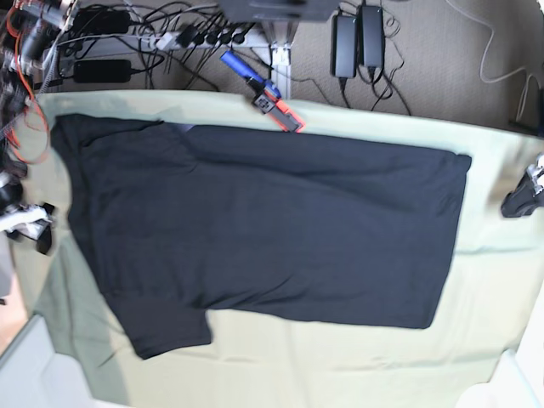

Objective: Fold the T-shirt properly
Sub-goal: 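Release and move the right gripper to the shirt's sleeve edge, then grasp the shirt edge with the right gripper, left gripper at hem corner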

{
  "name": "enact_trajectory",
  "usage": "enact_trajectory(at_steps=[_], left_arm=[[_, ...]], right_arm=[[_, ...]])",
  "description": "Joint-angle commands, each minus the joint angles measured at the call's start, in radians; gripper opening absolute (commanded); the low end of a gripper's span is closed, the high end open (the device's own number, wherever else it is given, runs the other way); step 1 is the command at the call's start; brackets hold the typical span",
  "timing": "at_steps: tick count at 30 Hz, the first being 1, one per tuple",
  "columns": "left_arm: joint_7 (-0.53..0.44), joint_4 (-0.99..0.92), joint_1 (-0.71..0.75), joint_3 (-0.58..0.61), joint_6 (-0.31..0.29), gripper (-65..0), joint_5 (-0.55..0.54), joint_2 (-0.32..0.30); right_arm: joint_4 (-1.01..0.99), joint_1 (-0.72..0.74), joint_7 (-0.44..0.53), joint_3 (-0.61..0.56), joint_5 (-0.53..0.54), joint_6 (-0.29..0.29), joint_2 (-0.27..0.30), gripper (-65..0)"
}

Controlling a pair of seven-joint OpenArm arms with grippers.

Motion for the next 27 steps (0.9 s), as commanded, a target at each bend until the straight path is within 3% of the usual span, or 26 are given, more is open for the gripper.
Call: enact_trajectory(at_steps=[1, 6, 10, 16, 22, 27], left_arm=[[-0.007, 0.024, -0.013, -0.01, -0.005, -33.8, -0.02, -0.028], [-0.004, 0.034, -0.013, -0.01, -0.005, -33.8, -0.019, -0.028], [-0.005, 0.034, -0.013, -0.01, -0.005, -33.8, -0.025, -0.027], [-0.005, 0.034, -0.013, -0.01, -0.005, -33.8, -0.025, -0.027], [-0.011, 0.034, -0.013, -0.01, -0.005, -33.8, -0.024, -0.027], [-0.081, 0.034, -0.019, -0.01, -0.005, -33.8, 0.029, -0.027]], right_arm=[[-0.039, 0.066, 0.039, -0.02, -0.02, 0.017, 0.02, -20.7], [-0.444, 0.305, 0.16, -0.124, -0.135, -0.006, 0.02, -20.7], [-0.681, 0.414, 0.183, -0.196, -0.138, 0.008, 0.015, -20.7], [-0.685, 0.423, 0.186, -0.3, -0.135, 0.025, -0.019, -20.7], [-0.628, 0.423, 0.176, -0.307, -0.136, 0.026, -0.071, -20.7], [-0.615, 0.423, 0.174, -0.307, -0.136, 0.026, -0.101, -20.7]])
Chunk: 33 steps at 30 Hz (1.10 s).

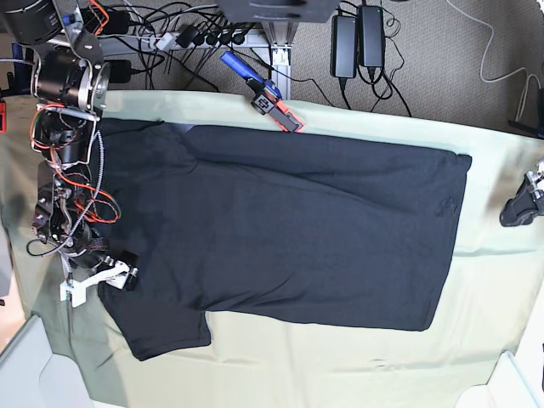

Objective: Fold the T-shirt properly
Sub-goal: 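Grasp the shirt edge with the right gripper, left gripper at hem corner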

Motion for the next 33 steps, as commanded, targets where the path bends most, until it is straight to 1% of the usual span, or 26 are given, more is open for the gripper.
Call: enact_trajectory(at_steps=[1, 5, 6, 9, 10, 12, 15, 17, 20, 22, 23, 25, 27, 28, 31, 33], left_arm=[[-0.042, 0.014, -0.013, -0.01, -0.005, -33.8, 0.003, -0.028], [-0.167, 0.013, -0.016, -0.008, -0.005, -33.8, 0.097, -0.023], [-0.186, 0.011, -0.027, -0.004, -0.005, -33.8, 0.12, -0.019], [-0.189, 0.002, -0.093, 0.017, -0.005, -33.8, 0.177, 0.008], [-0.194, -0.009, -0.121, 0.032, -0.005, -33.8, 0.189, 0.017], [-0.239, -0.039, -0.184, 0.079, -0.005, -33.9, 0.261, 0.039], [-0.365, -0.122, -0.279, 0.198, -0.005, -33.9, 0.408, 0.061], [-0.438, -0.198, -0.354, 0.276, 0.026, -33.9, 0.503, 0.081], [-0.51, -0.336, -0.474, 0.372, 0.067, -33.9, 0.566, 0.123], [-0.563, -0.461, -0.551, 0.417, 0.119, -33.9, 0.634, 0.16], [-0.58, -0.534, -0.586, 0.432, 0.133, -33.9, 0.651, 0.179], [-0.603, -0.67, -0.647, 0.442, 0.132, -33.9, 0.648, 0.211], [-0.636, -0.756, -0.687, 0.442, 0.127, -33.9, 0.631, 0.233], [-0.643, -0.777, -0.7, 0.442, 0.119, -33.9, 0.623, 0.242], [-0.639, -0.78, -0.719, 0.442, 0.051, -33.9, 0.619, 0.265], [-0.618, -0.78, -0.725, 0.442, 0.045, -33.9, 0.601, 0.279]], right_arm=[[0.019, 0.027, 0.012, 0.0, 0.008, 0.028, 0.011, -20.7], [0.019, 0.027, 0.012, 0.0, 0.008, 0.031, 0.013, -20.7], [0.019, 0.027, 0.012, 0.0, 0.008, 0.031, 0.012, -20.7], [0.019, 0.027, 0.012, 0.0, 0.008, 0.031, 0.012, -20.7], [0.019, 0.027, 0.011, 0.0, 0.008, 0.031, 0.012, -20.7], [0.019, 0.026, 0.006, 0.0, 0.008, 0.031, 0.012, -20.7], [0.019, 0.026, -0.021, 0.0, 0.008, 0.031, 0.012, -20.7], [0.019, 0.024, -0.034, 0.0, 0.008, 0.031, 0.013, -20.7], [0.019, 0.021, -0.037, 0.0, 0.004, 0.031, 0.013, -20.7], [0.019, 0.021, -0.038, 0.0, -0.003, 0.031, 0.013, -20.7], [0.019, 0.021, -0.038, 0.001, -0.003, 0.031, 0.013, -20.7], [0.019, 0.021, -0.045, 0.0, -0.003, 0.031, 0.012, -20.7], [0.019, 0.021, -0.045, 0.0, -0.003, 0.031, 0.012, -20.7], [0.019, 0.021, -0.045, 0.0, -0.003, 0.031, 0.012, -20.7], [0.019, 0.021, -0.046, 0.001, -0.003, 0.031, 0.013, -20.7], [0.019, 0.021, -0.046, 0.0, -0.003, 0.031, 0.013, -20.7]])
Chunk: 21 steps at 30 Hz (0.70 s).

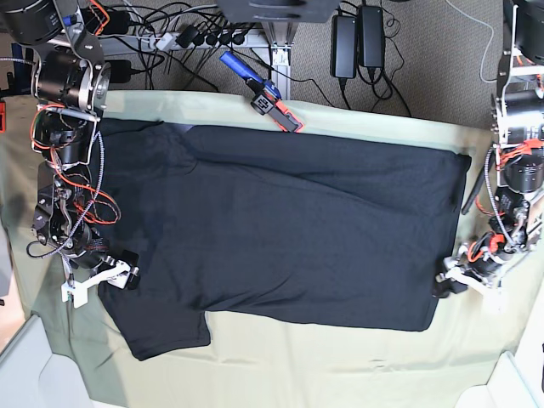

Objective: Fold the T-shirt properly
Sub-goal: 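Grasp the shirt edge with the right gripper, left gripper at hem corner, then fold the grasped edge over the shirt with both grippers into a strip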

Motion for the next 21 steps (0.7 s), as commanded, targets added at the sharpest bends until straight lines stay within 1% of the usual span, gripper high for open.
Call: enact_trajectory(at_steps=[1, 5, 10, 11, 12, 14, 16, 17, 18, 19, 21], left_arm=[[0.003, 0.011, -0.033, -0.003, -0.033, -33.9, -0.013, -0.006], [0.042, 0.011, -0.032, -0.003, -0.034, -33.9, -0.013, 0.029], [0.042, 0.011, -0.036, -0.003, -0.034, -34.9, -0.016, 0.05], [0.042, 0.014, -0.036, -0.003, -0.042, -37.9, -0.025, 0.05], [0.043, 0.016, -0.035, -0.003, -0.055, -42.7, -0.032, 0.05], [0.042, 0.017, -0.035, -0.003, -0.056, -54.1, -0.039, 0.05], [0.036, 0.017, -0.035, -0.003, -0.056, -62.3, -0.066, 0.05], [0.034, 0.017, -0.035, -0.003, -0.056, -64.6, -0.079, 0.048], [0.034, 0.017, -0.036, -0.003, -0.056, -65.0, -0.092, 0.046], [0.033, 0.017, -0.036, -0.003, -0.056, -65.0, -0.107, 0.042], [0.032, 0.017, -0.035, -0.003, -0.061, -65.0, -0.121, 0.031]], right_arm=[[0.012, 0.021, -0.005, 0.002, 0.004, 0.029, 0.013, -20.7], [0.012, 0.021, -0.004, 0.002, 0.005, 0.029, 0.013, -20.7], [0.012, 0.021, -0.004, 0.002, 0.008, 0.029, 0.013, -20.7], [0.012, 0.021, -0.004, 0.002, 0.008, 0.029, 0.013, -20.7], [0.012, 0.021, -0.004, 0.002, 0.008, 0.029, 0.013, -20.7], [0.012, 0.021, -0.004, 0.002, 0.008, 0.029, 0.013, -20.7], [0.012, 0.021, -0.003, 0.002, 0.008, 0.029, 0.013, -21.9], [0.012, 0.022, -0.003, 0.002, 0.008, 0.029, 0.013, -26.1], [0.012, 0.022, -0.002, 0.002, 0.008, 0.029, 0.013, -33.7], [0.012, 0.022, 0.001, 0.002, 0.008, 0.029, 0.013, -43.5], [0.012, 0.021, 0.0, 0.002, 0.008, 0.029, 0.013, -65.0]])
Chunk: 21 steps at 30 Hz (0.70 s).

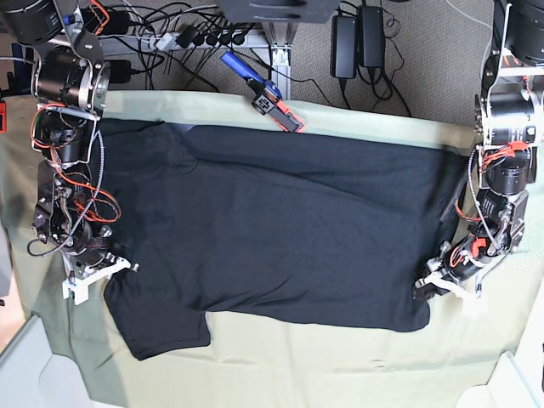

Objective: Fold the T-shirt properly
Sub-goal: 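Fold the grasped edge over the shirt with both grippers into a strip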

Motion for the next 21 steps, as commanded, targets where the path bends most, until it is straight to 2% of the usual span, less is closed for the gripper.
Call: enact_trajectory(at_steps=[1, 5, 7, 14, 21], left_arm=[[-0.021, 0.015, -0.033, -0.003, -0.043, -65.0, -0.021, -0.026], [-0.013, 0.018, -0.033, -0.003, -0.054, -65.0, -0.022, -0.056], [0.008, 0.018, -0.032, -0.003, -0.054, -65.0, -0.056, -0.069], [0.302, 0.041, -0.016, -0.003, -0.054, -65.0, -0.304, -0.11], [0.48, 0.25, 0.106, -0.003, -0.054, -65.0, -0.46, -0.153]], right_arm=[[0.013, 0.026, 0.01, 0.002, 0.005, 0.03, 0.013, -65.0], [0.018, 0.027, 0.01, 0.002, 0.006, 0.031, 0.023, -65.0], [0.027, 0.026, 0.009, 0.002, 0.006, 0.031, 0.033, -65.0], [0.133, -0.021, -0.075, 0.002, 0.088, 0.039, 0.087, -65.0], [0.388, -0.205, -0.093, 0.002, 0.112, 0.045, 0.129, -65.0]])
